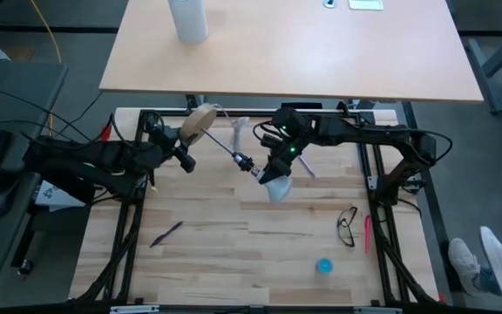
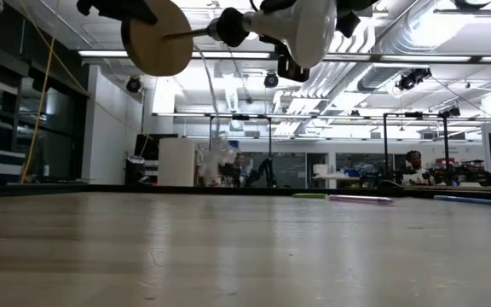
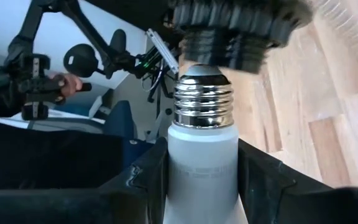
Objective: Screw lightbulb
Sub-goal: Insert the light bulb into the lamp
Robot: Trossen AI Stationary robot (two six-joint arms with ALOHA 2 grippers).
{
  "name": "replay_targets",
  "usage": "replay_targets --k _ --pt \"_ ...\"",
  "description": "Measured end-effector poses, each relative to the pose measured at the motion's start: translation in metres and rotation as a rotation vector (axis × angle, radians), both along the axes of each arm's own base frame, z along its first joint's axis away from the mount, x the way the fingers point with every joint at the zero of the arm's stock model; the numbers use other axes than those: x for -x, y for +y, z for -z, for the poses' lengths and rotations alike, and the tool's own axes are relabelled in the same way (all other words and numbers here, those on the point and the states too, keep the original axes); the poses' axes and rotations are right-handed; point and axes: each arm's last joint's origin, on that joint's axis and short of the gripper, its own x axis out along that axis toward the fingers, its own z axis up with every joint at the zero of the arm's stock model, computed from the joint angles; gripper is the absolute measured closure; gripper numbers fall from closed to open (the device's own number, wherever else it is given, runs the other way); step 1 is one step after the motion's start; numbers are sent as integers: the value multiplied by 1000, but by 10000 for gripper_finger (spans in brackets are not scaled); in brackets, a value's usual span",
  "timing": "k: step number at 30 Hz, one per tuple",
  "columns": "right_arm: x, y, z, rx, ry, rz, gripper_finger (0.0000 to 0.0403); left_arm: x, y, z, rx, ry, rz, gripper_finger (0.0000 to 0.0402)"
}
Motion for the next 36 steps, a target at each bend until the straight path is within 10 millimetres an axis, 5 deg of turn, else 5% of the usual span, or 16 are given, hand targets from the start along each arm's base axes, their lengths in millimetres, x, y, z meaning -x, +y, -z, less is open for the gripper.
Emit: replay_targets --k 11,16,27,36 --pt "8 1 4 31 103 47 259 7 9 -1 40 -48 -106 288" --pt "21 -3 4 228 198 177 259 8 24 0 206 -57 -176 288" --pt "25 -10 6 570 254 311 259 -25 53 14 416 36 -280 288" --pt "28 -11 -23 923 271 274 259 -42 64 30 507 2 -381 288"
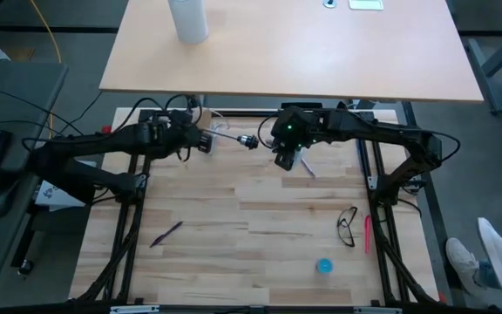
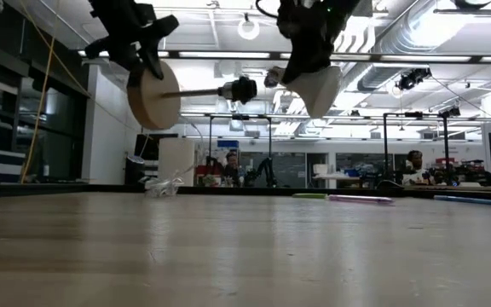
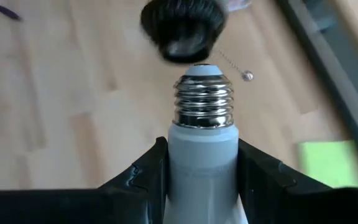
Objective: Screw lightbulb
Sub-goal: Insert the light bulb into the lamp
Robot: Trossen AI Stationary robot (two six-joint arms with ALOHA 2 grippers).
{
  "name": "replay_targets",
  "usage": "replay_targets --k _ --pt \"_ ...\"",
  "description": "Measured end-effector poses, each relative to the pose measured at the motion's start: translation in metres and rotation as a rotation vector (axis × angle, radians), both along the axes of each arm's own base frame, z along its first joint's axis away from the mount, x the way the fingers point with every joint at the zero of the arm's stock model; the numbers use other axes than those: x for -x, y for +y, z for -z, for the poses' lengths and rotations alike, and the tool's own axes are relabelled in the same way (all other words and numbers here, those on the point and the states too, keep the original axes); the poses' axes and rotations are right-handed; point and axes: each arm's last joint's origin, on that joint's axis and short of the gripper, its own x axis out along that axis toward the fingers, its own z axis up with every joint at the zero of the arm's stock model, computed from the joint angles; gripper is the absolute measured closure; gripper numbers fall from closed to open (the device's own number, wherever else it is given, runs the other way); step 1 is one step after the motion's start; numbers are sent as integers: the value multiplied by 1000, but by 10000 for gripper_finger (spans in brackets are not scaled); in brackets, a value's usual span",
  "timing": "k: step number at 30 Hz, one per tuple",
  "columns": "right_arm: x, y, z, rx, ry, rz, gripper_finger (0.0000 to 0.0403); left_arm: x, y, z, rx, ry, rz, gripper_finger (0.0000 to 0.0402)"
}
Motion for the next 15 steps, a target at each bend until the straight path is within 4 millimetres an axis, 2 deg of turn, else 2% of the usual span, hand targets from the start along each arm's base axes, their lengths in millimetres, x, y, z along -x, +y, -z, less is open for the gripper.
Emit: replay_targets --k 5,9,15 --pt "4 1 -3 187 103 -3 259 -4 4 5 55 -29 -37 288" --pt "3 3 0 271 158 5 259 -5 8 7 82 -88 -115 288" --pt "-8 4 15 352 254 -45 259 -8 11 10 98 -96 -141 288"
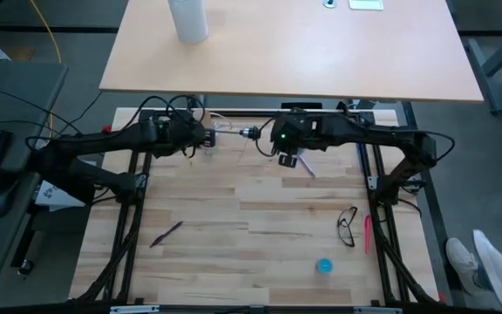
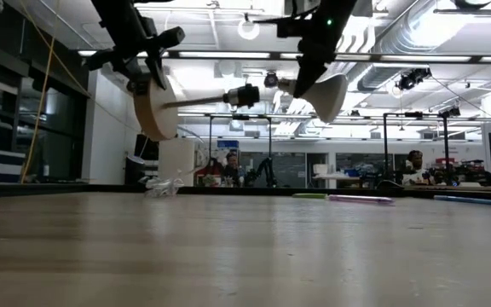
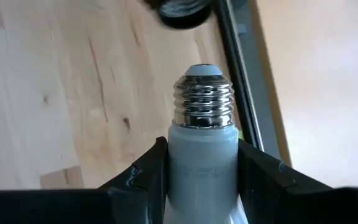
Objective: Screw lightbulb
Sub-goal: Insert the light bulb into the lamp
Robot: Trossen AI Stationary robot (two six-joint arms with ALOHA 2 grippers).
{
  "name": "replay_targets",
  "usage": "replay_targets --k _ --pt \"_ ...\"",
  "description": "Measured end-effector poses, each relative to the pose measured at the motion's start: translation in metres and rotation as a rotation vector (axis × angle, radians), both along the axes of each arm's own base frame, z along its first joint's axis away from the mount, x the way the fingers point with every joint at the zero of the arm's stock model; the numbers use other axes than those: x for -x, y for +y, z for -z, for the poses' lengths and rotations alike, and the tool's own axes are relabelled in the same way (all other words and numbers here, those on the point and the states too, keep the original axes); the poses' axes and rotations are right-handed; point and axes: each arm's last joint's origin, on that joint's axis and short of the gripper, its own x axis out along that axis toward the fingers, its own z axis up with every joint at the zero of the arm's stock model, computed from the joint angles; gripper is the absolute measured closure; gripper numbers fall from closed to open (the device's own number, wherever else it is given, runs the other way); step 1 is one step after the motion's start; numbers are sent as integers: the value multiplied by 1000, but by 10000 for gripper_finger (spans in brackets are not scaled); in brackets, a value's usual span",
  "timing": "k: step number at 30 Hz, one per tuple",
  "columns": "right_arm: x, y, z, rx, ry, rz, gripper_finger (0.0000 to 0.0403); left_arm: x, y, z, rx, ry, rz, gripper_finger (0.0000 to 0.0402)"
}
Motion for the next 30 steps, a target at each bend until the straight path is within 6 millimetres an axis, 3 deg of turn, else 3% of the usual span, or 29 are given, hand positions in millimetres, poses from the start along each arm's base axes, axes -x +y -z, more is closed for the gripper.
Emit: replay_targets --k 6,11,22,30 --pt "-9 -2 14 -2 44 -9 259 -3 -1 -8 -69 29 -17 288" --pt "-12 -2 15 -17 24 -21 259 -8 1 -11 -112 133 0 288" --pt "-14 -3 18 -32 15 1 259 -40 -7 -19 -222 224 74 288" --pt "-14 -3 18 -43 4 5 259 -44 -19 -23 -274 218 86 288"
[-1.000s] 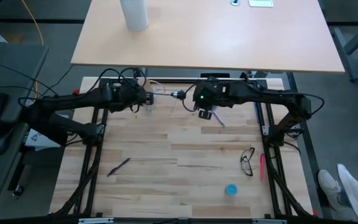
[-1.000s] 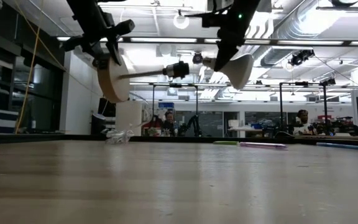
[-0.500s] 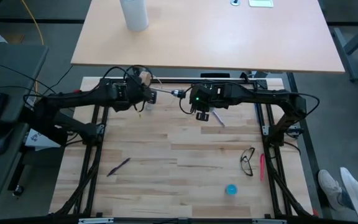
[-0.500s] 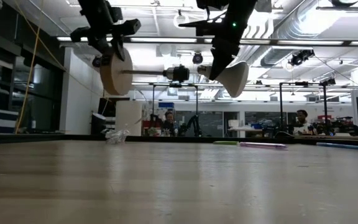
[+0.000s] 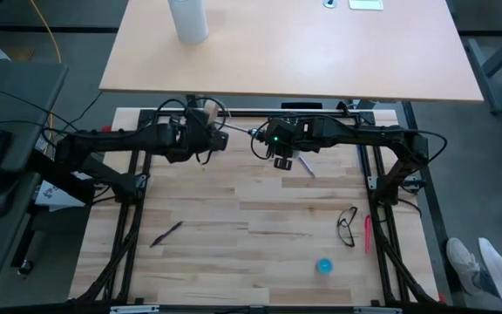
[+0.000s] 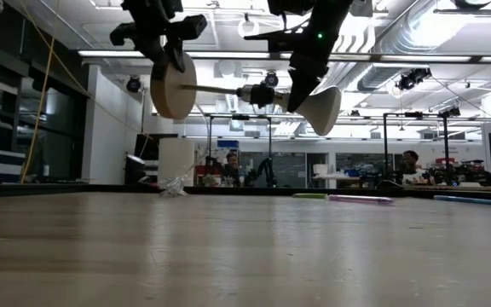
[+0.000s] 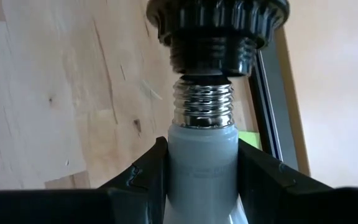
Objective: Screw lightbulb
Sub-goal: Insert the light bulb into the lamp
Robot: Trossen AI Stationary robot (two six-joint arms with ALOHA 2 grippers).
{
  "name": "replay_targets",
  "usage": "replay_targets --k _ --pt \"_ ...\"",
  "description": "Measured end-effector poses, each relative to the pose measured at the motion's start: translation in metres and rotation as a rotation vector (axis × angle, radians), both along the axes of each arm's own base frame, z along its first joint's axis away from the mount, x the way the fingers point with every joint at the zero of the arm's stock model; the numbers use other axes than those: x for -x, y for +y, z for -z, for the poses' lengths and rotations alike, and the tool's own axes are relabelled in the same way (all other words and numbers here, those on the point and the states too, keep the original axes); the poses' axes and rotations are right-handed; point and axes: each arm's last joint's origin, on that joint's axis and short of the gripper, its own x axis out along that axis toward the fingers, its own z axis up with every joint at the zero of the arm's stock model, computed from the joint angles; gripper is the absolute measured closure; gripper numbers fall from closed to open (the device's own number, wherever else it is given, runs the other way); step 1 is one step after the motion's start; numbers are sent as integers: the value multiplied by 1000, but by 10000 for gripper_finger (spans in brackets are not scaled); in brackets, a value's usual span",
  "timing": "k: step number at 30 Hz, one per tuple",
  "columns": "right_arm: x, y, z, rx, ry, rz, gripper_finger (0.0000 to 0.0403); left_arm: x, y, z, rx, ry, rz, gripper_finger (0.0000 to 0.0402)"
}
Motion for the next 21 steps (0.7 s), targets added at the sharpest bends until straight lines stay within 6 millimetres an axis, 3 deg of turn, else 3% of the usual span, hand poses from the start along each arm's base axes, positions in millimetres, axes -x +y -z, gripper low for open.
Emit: replay_targets --k 6,21 --pt "-2 0 -2 -19 -47 8 259 -3 -4 -1 -20 -6 17 288" --pt "-2 4 -7 -256 -153 -47 259 -8 -17 -8 -156 147 162 288"
